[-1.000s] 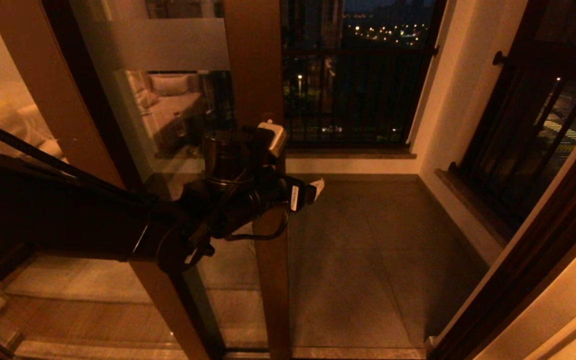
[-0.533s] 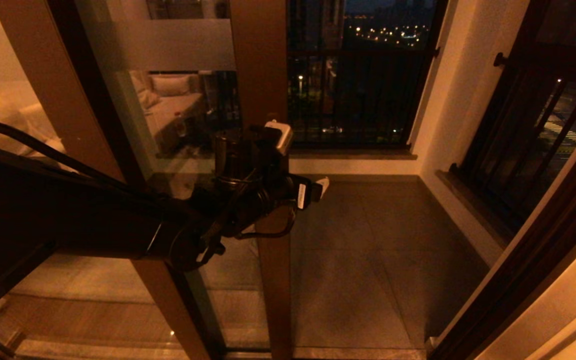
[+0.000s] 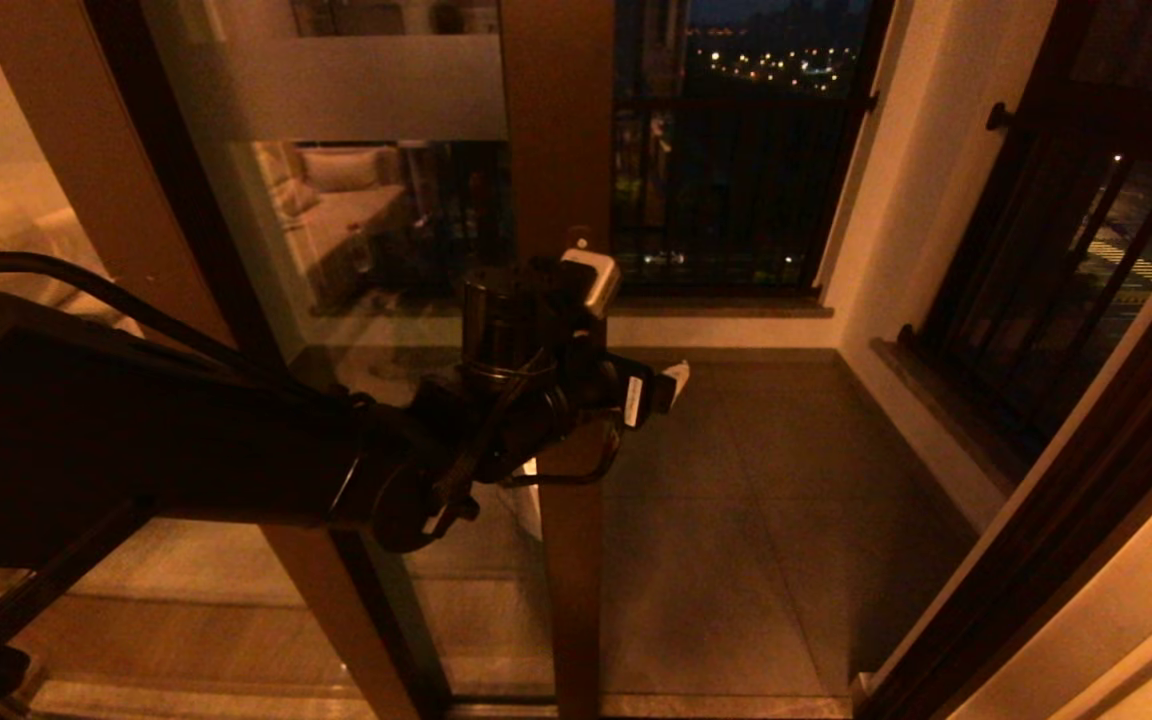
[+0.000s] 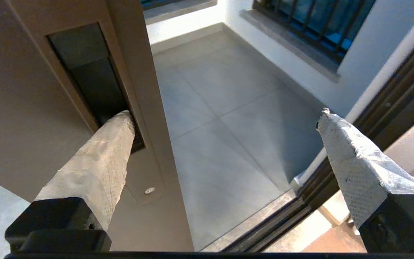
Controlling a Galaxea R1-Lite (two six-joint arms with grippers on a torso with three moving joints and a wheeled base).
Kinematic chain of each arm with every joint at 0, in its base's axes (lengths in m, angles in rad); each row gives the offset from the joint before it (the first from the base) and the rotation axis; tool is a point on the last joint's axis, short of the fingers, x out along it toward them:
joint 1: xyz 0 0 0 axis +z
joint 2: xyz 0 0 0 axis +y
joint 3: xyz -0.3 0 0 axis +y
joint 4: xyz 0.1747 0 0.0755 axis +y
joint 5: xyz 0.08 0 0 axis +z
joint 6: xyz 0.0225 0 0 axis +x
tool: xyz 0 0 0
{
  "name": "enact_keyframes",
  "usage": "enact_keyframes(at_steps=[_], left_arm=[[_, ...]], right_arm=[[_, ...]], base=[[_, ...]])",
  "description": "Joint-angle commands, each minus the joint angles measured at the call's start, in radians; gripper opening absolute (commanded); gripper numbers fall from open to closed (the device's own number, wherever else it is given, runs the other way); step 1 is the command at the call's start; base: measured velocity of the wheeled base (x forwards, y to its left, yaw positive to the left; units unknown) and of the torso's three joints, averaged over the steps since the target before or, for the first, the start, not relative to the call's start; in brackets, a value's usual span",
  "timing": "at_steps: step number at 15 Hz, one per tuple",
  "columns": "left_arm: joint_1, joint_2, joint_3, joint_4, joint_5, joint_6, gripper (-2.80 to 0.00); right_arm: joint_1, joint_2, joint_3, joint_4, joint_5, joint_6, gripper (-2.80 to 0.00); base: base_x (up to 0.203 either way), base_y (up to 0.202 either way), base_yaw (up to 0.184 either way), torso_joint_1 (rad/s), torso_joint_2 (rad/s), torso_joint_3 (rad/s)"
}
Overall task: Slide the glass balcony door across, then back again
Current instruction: Close the slid door
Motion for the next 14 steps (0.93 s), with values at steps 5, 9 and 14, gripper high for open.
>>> enact_keyframes(at_steps=[5,9,14], left_arm=[[-0.046,0.067,-0.095,0.0,0.051,-0.001,0.0],[-0.074,0.084,-0.126,0.0,0.056,-0.003,0.0],[-0.106,0.087,-0.128,0.0,0.058,-0.003,0.0]], right_arm=[[0.0,-0.001,0.003,0.0,0.0,-0.001,-2.8],[0.0,-0.001,0.003,0.001,0.002,-0.001,-2.8],[0.0,-0.001,0.003,0.001,0.002,-0.001,-2.8]], base=[[0.0,0.0,0.0,0.0,0.0,0.0],[0.0,0.0,0.0,0.0,0.0,0.0],[0.0,0.0,0.0,0.0,0.0,0.0]])
